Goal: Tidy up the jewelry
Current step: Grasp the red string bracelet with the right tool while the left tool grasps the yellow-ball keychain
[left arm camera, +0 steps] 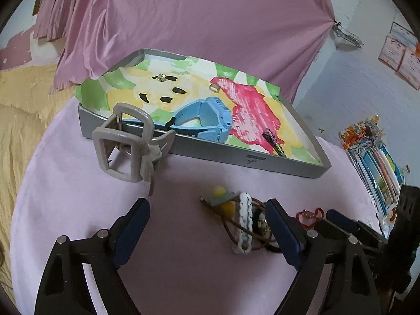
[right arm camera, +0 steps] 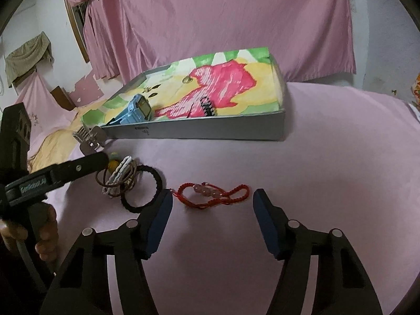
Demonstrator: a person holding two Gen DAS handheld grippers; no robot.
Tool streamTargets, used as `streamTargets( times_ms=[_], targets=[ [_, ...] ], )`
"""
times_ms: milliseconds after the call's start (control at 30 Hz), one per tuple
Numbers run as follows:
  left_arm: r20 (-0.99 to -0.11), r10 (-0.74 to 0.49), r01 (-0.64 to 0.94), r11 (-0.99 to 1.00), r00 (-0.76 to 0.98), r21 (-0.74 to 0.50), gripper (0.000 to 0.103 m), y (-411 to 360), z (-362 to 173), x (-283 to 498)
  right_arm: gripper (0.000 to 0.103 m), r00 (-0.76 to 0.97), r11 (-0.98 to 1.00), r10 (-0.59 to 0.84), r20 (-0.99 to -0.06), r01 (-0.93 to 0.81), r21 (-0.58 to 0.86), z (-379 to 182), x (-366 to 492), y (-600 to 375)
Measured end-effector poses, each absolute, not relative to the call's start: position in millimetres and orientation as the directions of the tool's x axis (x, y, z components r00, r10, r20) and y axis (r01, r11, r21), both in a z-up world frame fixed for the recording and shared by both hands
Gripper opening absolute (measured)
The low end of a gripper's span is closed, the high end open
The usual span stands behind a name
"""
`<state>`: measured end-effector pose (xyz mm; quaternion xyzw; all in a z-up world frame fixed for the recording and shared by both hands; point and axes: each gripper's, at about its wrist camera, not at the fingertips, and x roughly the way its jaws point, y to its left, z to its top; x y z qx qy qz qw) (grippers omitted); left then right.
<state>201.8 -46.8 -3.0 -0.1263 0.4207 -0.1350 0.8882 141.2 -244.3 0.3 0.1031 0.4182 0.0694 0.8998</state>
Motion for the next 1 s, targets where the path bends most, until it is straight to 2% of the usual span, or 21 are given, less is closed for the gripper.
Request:
streamTargets(
  times_ms=[167, 267, 367, 467, 567, 700, 833, 933, 1000],
  targets=[
    [-0.723, -0.334, 0.135, 0.938, 0.605, -0.32, 0.082, -49, -3, 208, 0.045, 0.637, 0.973, 0.201, -0.744, -0.043, 0.226, 1, 146, -238],
    [-0.73, -0.32, 0.137, 0.944, 0.604, -0.3, 0.076, -50, -3, 208, 0.042, 0.636, 0.973, 0.204, -0.744, -0.049, 0.225, 2, 148, -237],
    [-0.738, -0.308, 0.143, 0.949, 0.601, -0.28, 0.071, -52, -3, 207, 0.034, 0.635, 0.974, 0.204, -0.746, -0.054, 0.22, 2, 150, -235],
    [-0.745, -0.313, 0.153, 0.948, 0.589, -0.277, 0.06, -53, -3, 206, 0.034, 0.635, 0.973, 0.206, -0.745, -0.055, 0.223, 2, 151, -236],
    [-0.749, -0.302, 0.158, 0.953, 0.59, -0.26, 0.059, -56, -2, 205, 0.034, 0.636, 0.974, 0.206, -0.744, -0.057, 0.221, 2, 151, -236],
    [-0.749, -0.303, 0.154, 0.952, 0.589, -0.263, 0.059, -58, -3, 209, 0.028, 0.634, 0.971, 0.212, -0.744, -0.053, 0.232, 1, 153, -237],
    [-0.759, -0.287, 0.161, 0.958, 0.584, -0.238, 0.047, -63, -3, 212, 0.023, 0.632, 0.967, 0.229, -0.741, -0.06, 0.247, 1, 154, -236],
    [-0.762, -0.288, 0.171, 0.958, 0.58, -0.232, 0.043, -65, -3, 213, 0.016, 0.632, 0.967, 0.229, -0.74, -0.063, 0.246, 0, 155, -234],
    [-0.764, -0.288, 0.178, 0.958, 0.577, -0.226, 0.041, -67, -3, 212, 0.015, 0.632, 0.966, 0.232, -0.739, -0.062, 0.251, -1, 155, -234]
  ],
)
